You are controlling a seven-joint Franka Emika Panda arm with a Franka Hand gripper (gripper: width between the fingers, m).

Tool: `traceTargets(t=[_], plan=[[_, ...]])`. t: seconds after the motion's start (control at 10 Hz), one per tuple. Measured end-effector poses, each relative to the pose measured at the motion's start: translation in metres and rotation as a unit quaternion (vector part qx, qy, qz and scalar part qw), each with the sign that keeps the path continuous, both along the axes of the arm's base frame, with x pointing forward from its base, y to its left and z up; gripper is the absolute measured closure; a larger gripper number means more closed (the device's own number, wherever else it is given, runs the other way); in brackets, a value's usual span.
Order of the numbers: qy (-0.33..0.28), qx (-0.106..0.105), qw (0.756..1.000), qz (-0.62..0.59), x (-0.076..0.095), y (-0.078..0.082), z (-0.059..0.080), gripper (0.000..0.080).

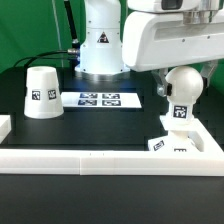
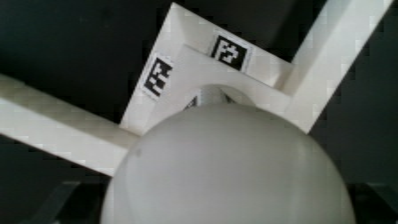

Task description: Assemble lamp

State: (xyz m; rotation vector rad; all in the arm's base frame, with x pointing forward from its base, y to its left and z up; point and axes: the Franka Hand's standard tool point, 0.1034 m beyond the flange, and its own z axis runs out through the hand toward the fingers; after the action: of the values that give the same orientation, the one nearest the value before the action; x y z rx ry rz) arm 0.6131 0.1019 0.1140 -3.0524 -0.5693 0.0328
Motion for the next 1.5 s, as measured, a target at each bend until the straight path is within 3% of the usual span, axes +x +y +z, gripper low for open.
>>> traceTargets(t=[0.4,0.7,1.2,1.3,1.4,1.5], plan=[[0.006,-0.004,0.983,-0.185,-0.0002,-0.0008,-0.0007,0.022],[0.016,-0.01,0.944,-0.329,-0.0029,0.0009,-0.0012,0.022],[0.024,-0.004,0.895,-0.446,-0.0023,0.0007,-0.0013,0.022],[0.024,-0.004,0.896,-0.444,-0.0024,0.0011,-0.0016,0.022],[0.023,-0.004,0.906,-0.424,-0.0024,0.0008,-0.0016,0.0124],[0.022,-0.003,0.92,-0.392,-0.0024,0.0009,-0.0016,0.0107]])
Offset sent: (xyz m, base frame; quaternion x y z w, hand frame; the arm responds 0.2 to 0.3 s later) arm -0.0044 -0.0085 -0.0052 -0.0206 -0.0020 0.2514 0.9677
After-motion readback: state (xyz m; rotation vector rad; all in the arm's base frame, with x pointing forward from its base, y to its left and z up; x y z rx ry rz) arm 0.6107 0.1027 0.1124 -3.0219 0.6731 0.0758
